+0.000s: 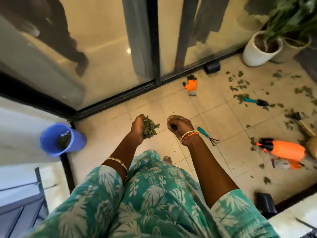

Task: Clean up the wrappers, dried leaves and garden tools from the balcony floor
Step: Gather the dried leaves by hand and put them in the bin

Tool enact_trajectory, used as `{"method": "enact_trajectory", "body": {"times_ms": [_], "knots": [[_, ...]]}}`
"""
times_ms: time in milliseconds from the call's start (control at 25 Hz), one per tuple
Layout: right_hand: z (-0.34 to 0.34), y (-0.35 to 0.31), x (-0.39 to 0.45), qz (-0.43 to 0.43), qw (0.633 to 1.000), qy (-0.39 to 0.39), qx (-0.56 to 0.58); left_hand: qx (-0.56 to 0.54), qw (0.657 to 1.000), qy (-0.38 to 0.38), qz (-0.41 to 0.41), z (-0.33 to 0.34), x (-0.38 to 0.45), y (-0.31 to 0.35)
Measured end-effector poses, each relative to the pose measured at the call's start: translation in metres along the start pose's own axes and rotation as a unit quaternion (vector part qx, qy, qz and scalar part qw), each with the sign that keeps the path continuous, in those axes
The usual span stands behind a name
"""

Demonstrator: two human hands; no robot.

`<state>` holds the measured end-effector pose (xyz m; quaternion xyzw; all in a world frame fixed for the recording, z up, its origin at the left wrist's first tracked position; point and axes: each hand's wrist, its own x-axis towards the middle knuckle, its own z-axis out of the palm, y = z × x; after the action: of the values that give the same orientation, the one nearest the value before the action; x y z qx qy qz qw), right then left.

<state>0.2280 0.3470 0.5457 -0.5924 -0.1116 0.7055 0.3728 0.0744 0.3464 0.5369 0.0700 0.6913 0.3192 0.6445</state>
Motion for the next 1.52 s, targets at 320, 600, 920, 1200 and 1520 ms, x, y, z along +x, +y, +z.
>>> {"method": "enact_trajectory", "body": {"times_ms": [320,600,920,1200,1520], "knots": [[0.090,0.085,-0.021,0.051,0.992,-0.081,-0.083,-0.132,0.990,0.043,-0.005,-0.135,-0.028,-0.046],[0.186,0.178,-0.060,0.138,0.980,-0.101,-0.099,-0.219,0.972,0.085,0.016,-0.272,-0.041,-0.090],[0.310,0.247,-0.059,0.179,0.957,-0.160,-0.162,-0.328,0.933,0.148,0.027,-0.397,-0.015,-0.088],[0.426,0.299,0.041,0.218,0.945,-0.144,-0.194,-0.389,0.911,0.135,0.001,-0.484,0.074,-0.051],[0.520,0.404,0.223,0.238,0.927,-0.124,-0.263,-0.527,0.846,0.074,-0.028,-0.591,0.265,-0.058]]}}
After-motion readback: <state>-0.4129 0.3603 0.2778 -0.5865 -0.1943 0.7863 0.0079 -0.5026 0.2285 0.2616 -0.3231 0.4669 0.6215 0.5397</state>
